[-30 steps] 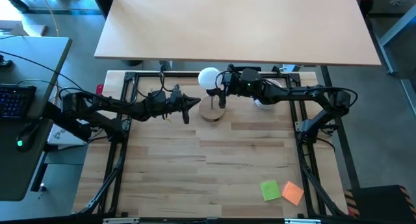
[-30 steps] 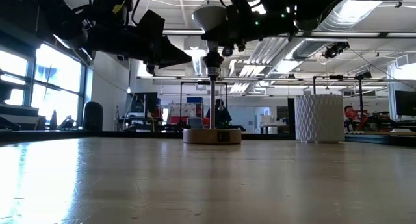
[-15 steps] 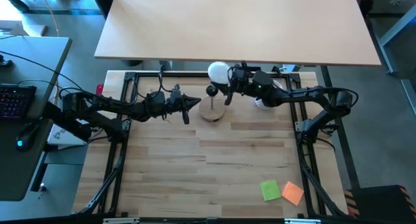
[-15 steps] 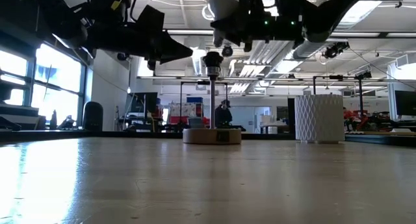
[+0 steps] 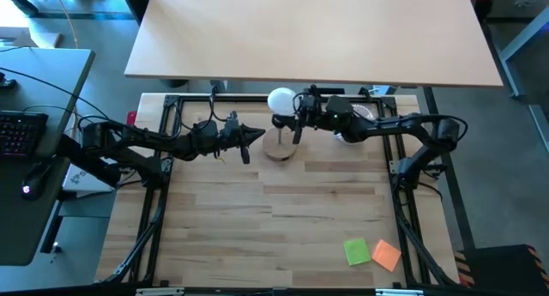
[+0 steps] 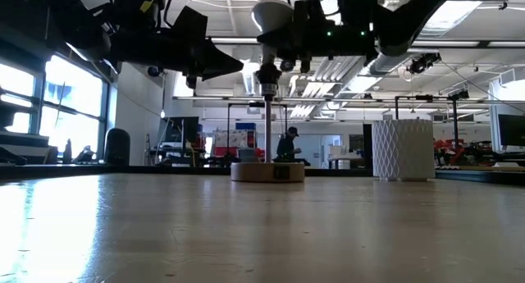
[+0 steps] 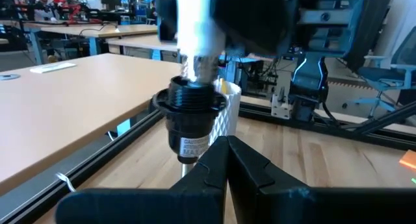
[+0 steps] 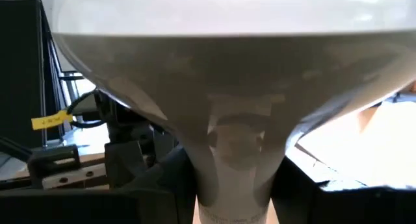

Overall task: Screw lightbulb
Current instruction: Insert the lightbulb into the lamp

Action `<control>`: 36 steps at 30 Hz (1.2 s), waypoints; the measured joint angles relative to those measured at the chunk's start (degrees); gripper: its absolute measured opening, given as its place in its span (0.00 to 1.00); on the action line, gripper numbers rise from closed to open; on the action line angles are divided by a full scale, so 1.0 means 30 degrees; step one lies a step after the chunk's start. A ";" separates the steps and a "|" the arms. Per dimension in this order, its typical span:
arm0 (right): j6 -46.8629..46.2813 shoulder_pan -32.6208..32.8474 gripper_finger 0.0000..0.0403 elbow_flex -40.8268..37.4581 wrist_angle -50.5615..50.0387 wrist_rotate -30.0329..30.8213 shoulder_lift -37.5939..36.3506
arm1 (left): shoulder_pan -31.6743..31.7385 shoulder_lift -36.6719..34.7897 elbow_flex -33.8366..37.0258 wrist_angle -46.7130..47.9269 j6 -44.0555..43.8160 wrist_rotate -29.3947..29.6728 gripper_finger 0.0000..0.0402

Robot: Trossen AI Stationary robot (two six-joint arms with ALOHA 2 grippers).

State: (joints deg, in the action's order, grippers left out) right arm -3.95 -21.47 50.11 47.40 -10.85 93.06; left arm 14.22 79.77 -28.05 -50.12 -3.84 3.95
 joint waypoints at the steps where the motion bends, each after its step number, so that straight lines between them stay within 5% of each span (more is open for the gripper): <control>1: -0.0154 -0.0020 0.35 0.0000 0.0051 0.0047 0.0183 | -0.0005 0.0000 0.0000 0.0008 -0.0009 0.0000 0.00; 27: 0.0198 0.0044 0.35 0.0080 -0.1218 0.0568 0.0536 | -0.0153 0.0000 0.0000 -0.0274 -0.0179 -0.0044 0.00; 36: 0.0125 0.0073 0.42 -0.0081 -0.1738 0.0476 0.0735 | -0.0153 0.0000 0.0000 -0.0258 -0.0175 -0.0007 0.00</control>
State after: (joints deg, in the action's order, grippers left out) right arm -3.58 -21.26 49.86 42.19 -9.42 95.27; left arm 13.76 79.77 -28.05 -50.89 -4.36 3.92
